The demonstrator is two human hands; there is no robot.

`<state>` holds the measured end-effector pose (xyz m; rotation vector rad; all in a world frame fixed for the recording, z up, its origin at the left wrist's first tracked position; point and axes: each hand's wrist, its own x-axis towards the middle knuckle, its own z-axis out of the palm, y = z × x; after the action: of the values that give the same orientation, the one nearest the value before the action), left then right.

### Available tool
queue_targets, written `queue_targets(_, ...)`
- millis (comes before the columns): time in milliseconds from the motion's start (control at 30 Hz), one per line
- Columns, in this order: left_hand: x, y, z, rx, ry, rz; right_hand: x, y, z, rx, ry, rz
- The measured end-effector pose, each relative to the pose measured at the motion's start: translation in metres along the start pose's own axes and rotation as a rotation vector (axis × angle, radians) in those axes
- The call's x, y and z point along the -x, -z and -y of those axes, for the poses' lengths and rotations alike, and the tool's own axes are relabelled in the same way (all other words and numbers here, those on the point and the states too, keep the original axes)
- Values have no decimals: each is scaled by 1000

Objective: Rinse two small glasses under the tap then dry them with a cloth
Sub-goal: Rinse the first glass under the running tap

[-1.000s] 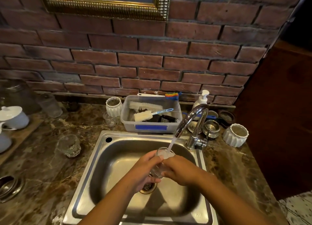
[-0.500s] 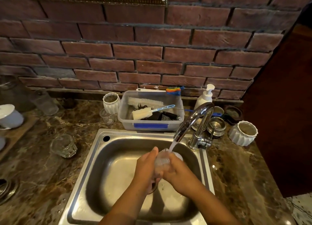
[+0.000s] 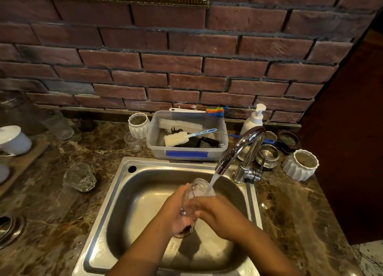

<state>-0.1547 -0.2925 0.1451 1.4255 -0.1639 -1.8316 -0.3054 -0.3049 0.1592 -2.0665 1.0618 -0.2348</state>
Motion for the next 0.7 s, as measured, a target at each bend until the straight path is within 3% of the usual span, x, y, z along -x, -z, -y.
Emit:
queue_targets(67, -2, 3, -3, 19, 82, 61, 1, -4, -2, 170, 42, 13)
queue_targets(133, -6, 1, -1, 6, 60, 46, 4, -12, -2, 183, 37, -37)
queue_targets(200, -13, -3, 9, -43, -99, -40, 5, -20, 1, -62, -66, -109)
queue_targets(300, -17, -8, 27, -287, -484, -142, 1, -22, 9, -656, -321, -235)
queue_targets(400, -19, -5, 35, -433, -579, -147, 1, -19, 16, -884, -517, -292)
queue_targets(467, -18, -4, 29, -404, -465, -134, 5, -19, 13, -703, -437, -278)
queue_targets(600, -15, -1, 11, -131, 37, 57, 11, -4, 3, 90, -77, -63)
queue_targets(700, -26, 6, 12, 20, 156, 107, 10, 10, 15, 389, 67, 5)
